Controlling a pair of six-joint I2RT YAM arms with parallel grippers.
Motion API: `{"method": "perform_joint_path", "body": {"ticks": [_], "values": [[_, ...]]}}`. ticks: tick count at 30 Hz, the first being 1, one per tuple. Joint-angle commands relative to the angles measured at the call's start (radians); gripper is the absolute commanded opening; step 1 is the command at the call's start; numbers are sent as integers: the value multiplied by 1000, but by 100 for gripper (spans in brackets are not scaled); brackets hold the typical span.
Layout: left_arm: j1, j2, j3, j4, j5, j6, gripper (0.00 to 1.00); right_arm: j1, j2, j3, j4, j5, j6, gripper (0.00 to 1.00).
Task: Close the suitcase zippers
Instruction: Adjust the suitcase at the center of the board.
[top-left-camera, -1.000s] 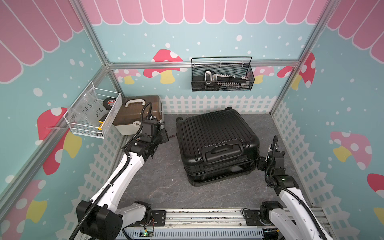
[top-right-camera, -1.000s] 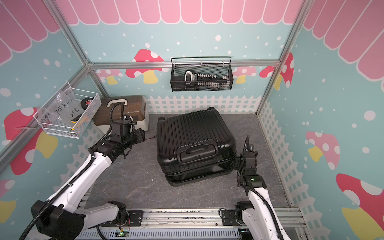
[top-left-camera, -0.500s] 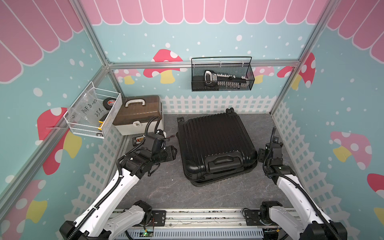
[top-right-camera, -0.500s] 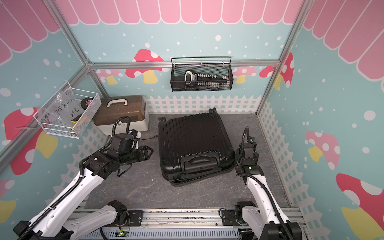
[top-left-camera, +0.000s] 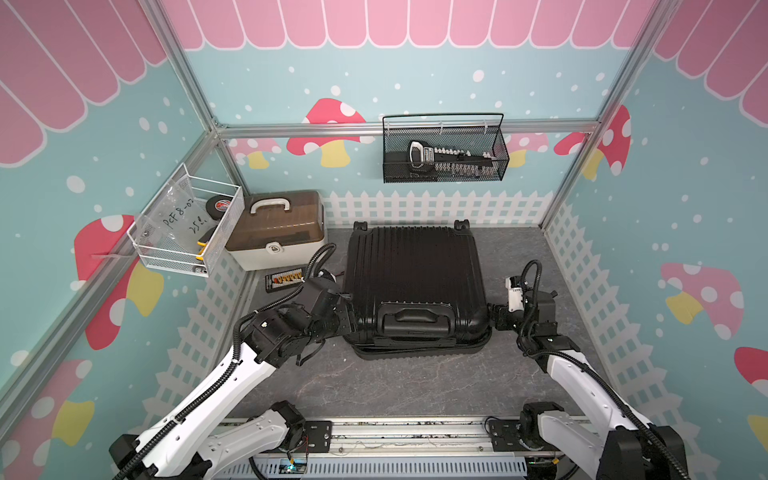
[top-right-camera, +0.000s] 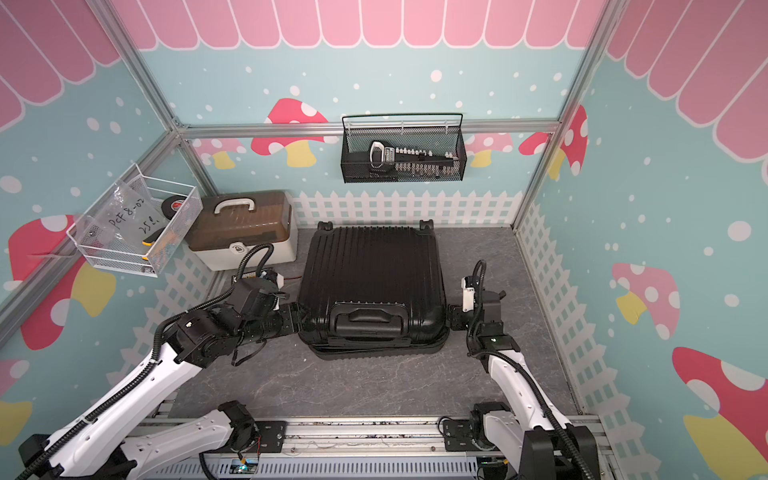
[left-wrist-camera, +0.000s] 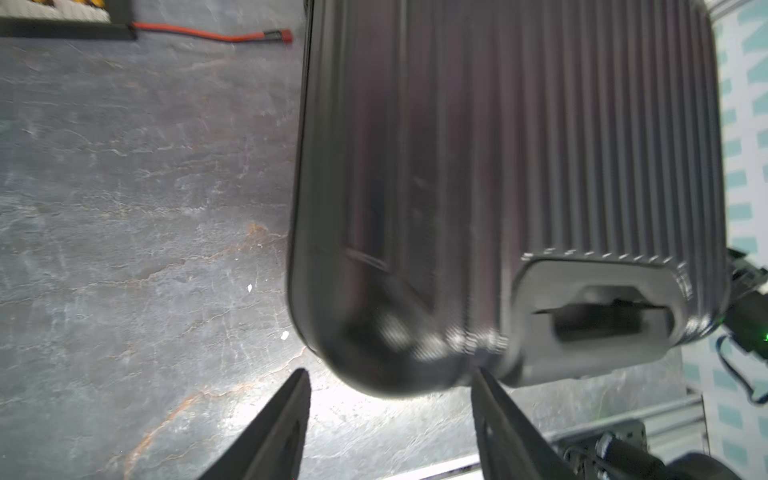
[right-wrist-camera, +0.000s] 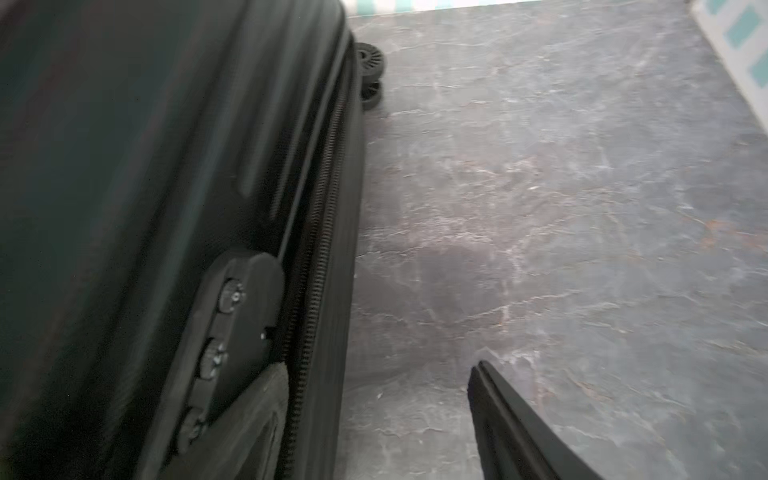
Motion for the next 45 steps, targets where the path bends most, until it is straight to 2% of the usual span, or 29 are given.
{"method": "perform_joint_path", "body": {"ticks": [1,11,15,21,25,33,40,43,45], "values": [[-79,69,75,-10,-161,-142,63,50,-28,-22,48,-95,-18,72],[-164,280,154,-5,-166,-360,67,187,-38,-30,76,-9,10,73],[-173,350,173,-12,-148,-391,68,211,-52,-27,78,28,1,73],[-172,419,159,-28,-158,-543,69,228,-87,-3,65,70,5,73],[-172,454,161,-62,-122,-621,67,235,-123,22,51,111,5,73],[-176,485,207,-191,-180,-683,63,238,-143,67,30,179,-30,73],[-181,494,203,-197,-185,-738,63,238,-137,111,17,219,-63,73],[-181,540,228,-186,-170,-723,70,238,-139,132,17,230,-66,73],[-181,582,253,-178,-150,-707,70,238,-140,153,11,244,-71,73]]}}
